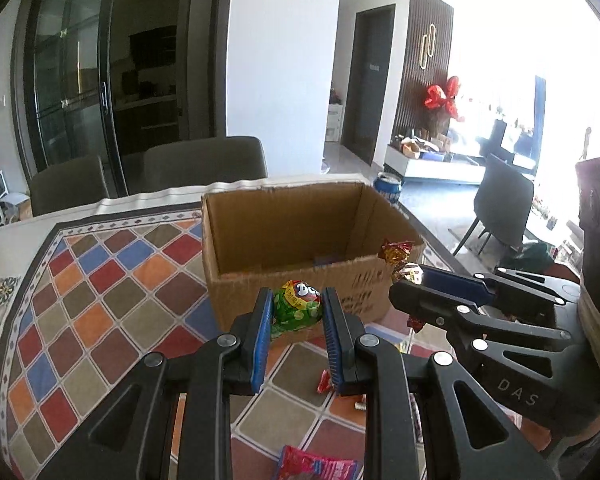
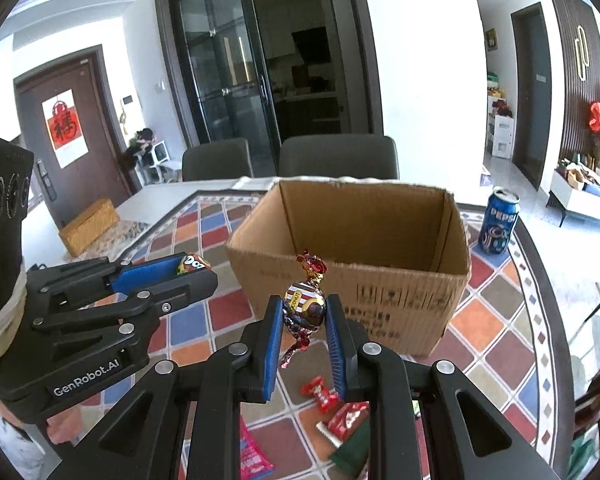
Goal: Organize snacks
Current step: 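Carry the lollipop and wrapped candy into the cardboard box and open both tools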
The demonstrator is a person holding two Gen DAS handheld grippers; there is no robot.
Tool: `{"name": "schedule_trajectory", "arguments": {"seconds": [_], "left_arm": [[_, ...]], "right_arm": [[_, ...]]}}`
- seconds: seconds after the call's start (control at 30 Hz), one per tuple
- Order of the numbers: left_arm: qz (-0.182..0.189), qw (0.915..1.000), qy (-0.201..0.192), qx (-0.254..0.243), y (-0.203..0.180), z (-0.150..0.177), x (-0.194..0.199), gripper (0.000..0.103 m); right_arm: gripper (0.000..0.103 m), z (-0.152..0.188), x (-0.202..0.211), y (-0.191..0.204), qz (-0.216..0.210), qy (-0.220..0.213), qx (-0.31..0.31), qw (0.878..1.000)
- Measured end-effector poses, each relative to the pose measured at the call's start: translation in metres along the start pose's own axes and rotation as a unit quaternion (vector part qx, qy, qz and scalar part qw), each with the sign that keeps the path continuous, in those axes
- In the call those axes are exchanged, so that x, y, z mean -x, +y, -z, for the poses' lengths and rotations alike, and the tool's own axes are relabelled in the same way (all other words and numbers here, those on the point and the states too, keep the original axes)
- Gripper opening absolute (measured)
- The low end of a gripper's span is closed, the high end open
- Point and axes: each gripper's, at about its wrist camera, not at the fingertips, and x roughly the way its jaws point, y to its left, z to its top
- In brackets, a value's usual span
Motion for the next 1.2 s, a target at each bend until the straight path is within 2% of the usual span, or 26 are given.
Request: {"name": "schedule_trajectory", "arguments": {"seconds": [0.63, 1.2], "left_arm": [[-0.005, 0.9999, -0.013, 0.003, 0.008, -0.053, -0.031, 0.025], [-0.016, 0.9995, 0.027, -0.003, 0.007, -0.080, -0.089, 0.025]], "right_arm": [[0.023, -0.045, -0.012, -0.020, 0.016, -0.034, -0.002, 0.999], [0.023, -0.061, -0.054, -0.045, 0.029, -0.009, -0.010, 0.999]]}}
